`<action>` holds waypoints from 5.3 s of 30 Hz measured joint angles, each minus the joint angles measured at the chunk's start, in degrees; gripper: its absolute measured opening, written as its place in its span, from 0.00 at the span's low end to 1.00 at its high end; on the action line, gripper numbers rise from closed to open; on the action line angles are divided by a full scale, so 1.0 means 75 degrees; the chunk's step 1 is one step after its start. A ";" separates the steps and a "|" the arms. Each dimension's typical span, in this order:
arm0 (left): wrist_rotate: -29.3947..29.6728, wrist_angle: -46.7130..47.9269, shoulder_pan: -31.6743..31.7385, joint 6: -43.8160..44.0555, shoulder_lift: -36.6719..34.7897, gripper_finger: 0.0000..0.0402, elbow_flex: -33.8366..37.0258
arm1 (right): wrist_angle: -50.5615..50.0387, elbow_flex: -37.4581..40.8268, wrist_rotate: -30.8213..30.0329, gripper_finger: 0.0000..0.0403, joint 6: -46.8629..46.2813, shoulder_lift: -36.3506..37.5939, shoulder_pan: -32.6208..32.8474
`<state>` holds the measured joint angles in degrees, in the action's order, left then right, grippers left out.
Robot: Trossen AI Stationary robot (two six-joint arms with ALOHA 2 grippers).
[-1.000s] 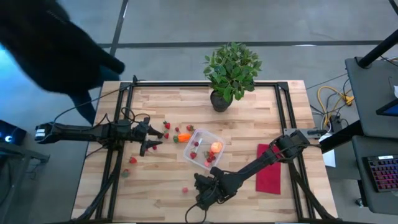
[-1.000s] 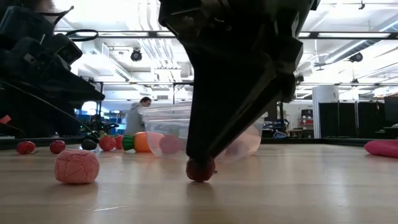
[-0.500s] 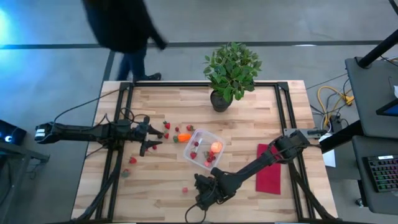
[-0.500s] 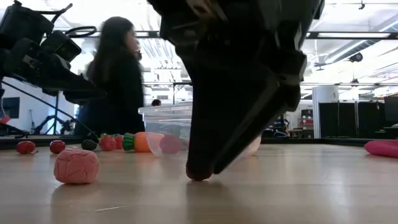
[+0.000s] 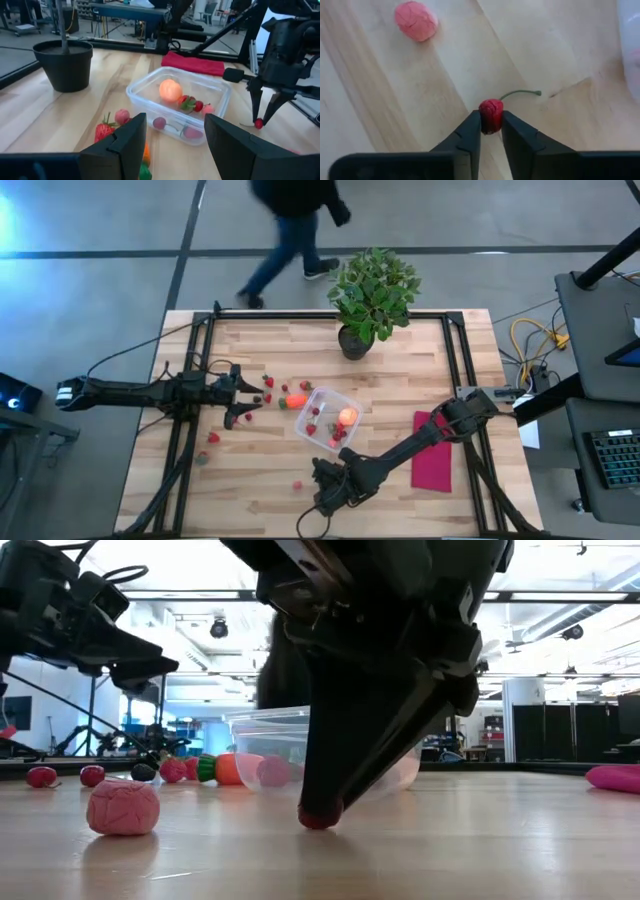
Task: Pick and placing Produce into tupperware
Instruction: Put the red cherry into the transparent bin, then adjust the transparent bin
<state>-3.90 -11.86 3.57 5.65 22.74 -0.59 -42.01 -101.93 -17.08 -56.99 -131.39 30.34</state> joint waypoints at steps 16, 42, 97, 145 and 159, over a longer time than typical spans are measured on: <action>-0.0091 -0.0354 0.0001 0.2946 0.0015 0.47 -0.0002 | -0.0480 -0.0001 -0.0212 0.09 -0.0326 0.0633 -0.0031; -0.1445 -0.1894 -0.0005 0.3002 0.0012 0.47 -0.0005 | -0.1741 0.0119 -0.0117 0.33 0.1207 0.1634 -0.2307; -0.1445 -0.1897 -0.0005 0.2999 0.0015 0.47 0.0007 | -0.1848 0.0119 -0.1731 0.58 -0.1727 0.2521 -0.0975; -0.0195 -0.2931 -0.0008 0.4793 -0.0003 0.47 -0.0015 | 0.4151 0.9248 0.1670 0.58 0.4231 1.2208 -0.3338; -0.0495 -0.3040 -0.0005 0.4283 0.0048 0.47 -0.0377 | 0.4681 1.0821 0.0855 0.58 0.4063 1.4010 -0.3335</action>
<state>-7.61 -34.66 3.53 37.77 23.10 -3.42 -6.90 -20.77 -10.67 -26.52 -26.32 5.32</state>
